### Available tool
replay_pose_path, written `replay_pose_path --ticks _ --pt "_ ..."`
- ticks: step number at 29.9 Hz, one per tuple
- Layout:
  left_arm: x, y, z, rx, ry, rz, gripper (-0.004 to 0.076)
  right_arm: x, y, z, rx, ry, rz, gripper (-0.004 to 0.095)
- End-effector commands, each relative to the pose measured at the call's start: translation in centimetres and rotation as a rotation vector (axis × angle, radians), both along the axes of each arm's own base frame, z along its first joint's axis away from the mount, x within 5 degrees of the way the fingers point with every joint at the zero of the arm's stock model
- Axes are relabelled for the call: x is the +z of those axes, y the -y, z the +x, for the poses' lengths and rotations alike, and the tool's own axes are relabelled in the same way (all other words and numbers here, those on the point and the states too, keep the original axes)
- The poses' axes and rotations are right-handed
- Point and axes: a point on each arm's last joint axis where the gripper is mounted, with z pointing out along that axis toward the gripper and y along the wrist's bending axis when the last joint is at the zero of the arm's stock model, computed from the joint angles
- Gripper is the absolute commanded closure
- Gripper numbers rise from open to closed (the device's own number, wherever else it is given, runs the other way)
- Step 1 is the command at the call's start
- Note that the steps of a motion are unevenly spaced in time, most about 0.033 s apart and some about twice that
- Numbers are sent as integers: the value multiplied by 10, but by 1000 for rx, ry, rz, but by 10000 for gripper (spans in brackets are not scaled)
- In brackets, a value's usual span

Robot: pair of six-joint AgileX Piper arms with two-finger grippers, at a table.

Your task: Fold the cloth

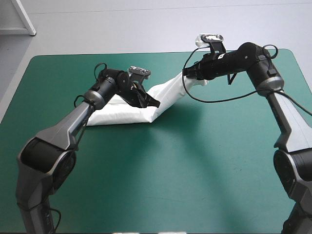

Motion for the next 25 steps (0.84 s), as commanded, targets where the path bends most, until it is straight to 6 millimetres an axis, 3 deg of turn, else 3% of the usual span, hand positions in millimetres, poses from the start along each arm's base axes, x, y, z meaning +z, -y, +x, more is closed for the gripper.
replay_pose_path --ticks 1,7,14,19,25 --pt "71 -27 -25 41 132 10 734 54 -4 -18 8 182 79 922" --pt "110 -82 -57 129 98 150 734 64 -41 -18 103 235 100 922" --pt "145 -132 -104 265 169 191 734 46 -122 -13 263 237 158 922" --pt "141 -164 -145 342 167 232 734 26 -180 -11 356 246 210 922" --pt "115 -182 -183 387 100 258 734 -10 -237 -8 398 245 294 921"
